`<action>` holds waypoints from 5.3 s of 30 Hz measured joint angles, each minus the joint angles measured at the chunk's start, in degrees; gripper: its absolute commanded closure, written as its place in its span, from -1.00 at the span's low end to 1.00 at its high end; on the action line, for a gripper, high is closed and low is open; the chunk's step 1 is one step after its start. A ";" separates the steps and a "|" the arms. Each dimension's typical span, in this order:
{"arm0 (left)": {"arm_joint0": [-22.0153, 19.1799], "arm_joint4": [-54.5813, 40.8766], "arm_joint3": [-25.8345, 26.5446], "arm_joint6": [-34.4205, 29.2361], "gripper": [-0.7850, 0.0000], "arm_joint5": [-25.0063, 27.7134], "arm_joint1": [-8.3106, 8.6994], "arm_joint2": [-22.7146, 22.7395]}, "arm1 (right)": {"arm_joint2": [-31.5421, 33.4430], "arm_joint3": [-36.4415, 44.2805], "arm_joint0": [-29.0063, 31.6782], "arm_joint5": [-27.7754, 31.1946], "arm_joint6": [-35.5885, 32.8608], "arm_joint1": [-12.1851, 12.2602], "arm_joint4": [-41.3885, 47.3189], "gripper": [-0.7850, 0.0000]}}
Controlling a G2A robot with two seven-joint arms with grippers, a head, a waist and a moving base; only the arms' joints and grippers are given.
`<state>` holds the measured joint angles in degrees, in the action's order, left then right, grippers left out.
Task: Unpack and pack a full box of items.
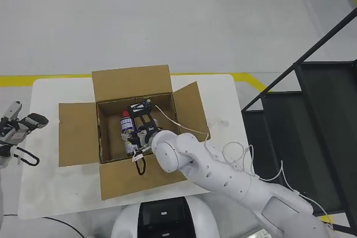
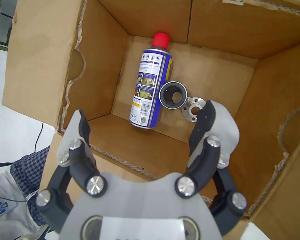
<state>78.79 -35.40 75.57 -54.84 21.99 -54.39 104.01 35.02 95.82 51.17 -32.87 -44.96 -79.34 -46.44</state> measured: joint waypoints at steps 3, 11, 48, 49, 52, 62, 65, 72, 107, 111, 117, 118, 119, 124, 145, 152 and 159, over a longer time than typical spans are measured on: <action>0.00 0.00 0.00 0.00 -1.00 0.00 0.00 0.00 | 0.00 0.00 0.00 0.00 0.00 0.00 0.00 -1.00; 0.00 0.00 0.00 0.00 -1.00 0.00 0.00 0.00 | 0.08 -0.03 0.06 0.11 0.13 -0.02 0.08 -1.00; 0.00 0.00 0.00 0.00 -1.00 0.00 0.00 0.00 | -13.57 -41.75 -19.82 -10.93 -12.31 -18.68 -1.86 -0.50; 0.00 0.00 0.00 0.00 -1.00 0.00 0.00 0.00 | -13.52 -42.19 -19.88 -10.95 -12.38 -18.93 -1.88 -0.55; 0.00 0.00 0.00 0.00 -1.00 0.00 0.00 0.00 | -13.28 -43.61 -20.04 -10.77 -12.62 -19.73 -1.82 -0.65; 0.00 0.00 0.00 0.00 -1.00 0.00 0.00 0.00 | -12.85 -47.99 -20.58 -11.16 -13.44 -22.18 -2.90 -0.29; 0.00 0.00 0.00 0.00 -1.00 0.00 0.00 0.00 | -12.83 -49.09 -20.67 -12.23 -13.83 -22.77 -3.76 -0.26; 0.00 0.00 0.00 0.00 -1.00 0.00 0.00 0.00 | -12.31 -50.34 -20.49 -12.48 -13.97 -23.80 -4.89 -0.36; 0.00 0.00 0.00 0.00 -1.00 0.00 0.00 0.00 | -4.91 -42.05 -15.59 -15.17 -11.29 -23.66 -14.61 1.00; 0.00 0.00 0.00 0.00 -1.00 0.00 0.00 0.00 | -1.44 -33.89 -11.17 -14.53 -11.92 -21.04 -19.01 1.00; 0.00 0.00 0.00 0.00 -1.00 0.00 0.00 0.00 | 6.74 -18.49 -1.32 -10.08 -16.34 -16.18 -30.73 1.00; 0.00 0.00 0.00 0.00 -1.00 0.00 0.00 0.00 | 8.14 -15.71 0.47 -8.97 -17.44 -15.57 -32.58 1.00; 0.00 0.00 0.00 0.00 -1.00 0.00 0.00 0.00 | 9.97 -11.83 2.91 -7.33 -19.07 -14.85 -34.90 1.00; 0.00 0.00 0.00 0.00 -1.00 0.00 0.00 0.00 | 16.24 3.93 12.25 -0.68 -25.71 -12.78 -43.94 1.00; 0.00 0.00 0.00 0.00 -1.00 0.00 0.00 0.00 | 21.26 26.55 22.54 11.01 -32.25 -11.37 -49.23 1.00; 0.00 0.00 0.00 0.00 -1.00 0.00 0.00 0.00 | 21.26 26.55 22.54 11.01 -32.25 -11.37 -49.23 1.00; 0.00 0.00 0.00 0.00 -1.00 0.00 0.00 0.00 | 22.84 29.09 26.23 15.13 -29.31 -10.78 -50.62 1.00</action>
<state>78.79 -35.40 75.57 -54.84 21.99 -54.39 104.01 57.86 124.91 77.40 -17.74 -74.27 -90.12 -97.06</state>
